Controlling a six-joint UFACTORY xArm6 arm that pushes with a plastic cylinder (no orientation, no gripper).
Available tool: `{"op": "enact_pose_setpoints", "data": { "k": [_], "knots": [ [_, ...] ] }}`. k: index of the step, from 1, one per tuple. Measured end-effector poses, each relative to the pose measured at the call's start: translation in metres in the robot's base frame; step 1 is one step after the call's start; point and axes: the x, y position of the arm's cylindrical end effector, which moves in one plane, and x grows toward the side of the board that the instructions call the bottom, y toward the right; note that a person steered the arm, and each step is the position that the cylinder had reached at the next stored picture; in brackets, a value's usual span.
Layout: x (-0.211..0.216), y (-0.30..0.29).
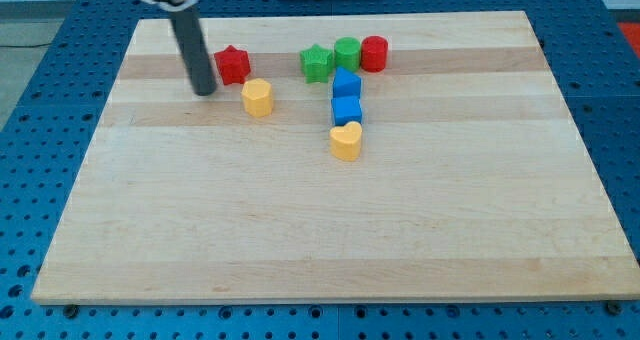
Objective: Push red star into green blocks
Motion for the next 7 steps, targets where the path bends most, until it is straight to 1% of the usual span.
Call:
{"op": "enact_pose_setpoints", "data": {
  "k": [1,2,3,4,5,6,7],
  "knots": [
    [-0.024,-0.014],
    [-0.059,0.034],
    [-0.058,0.073],
    [-0.042,0.065],
    [-0.024,0.035],
    [-0.022,0.056],
    [-0.028,0.104]
  ]
}}
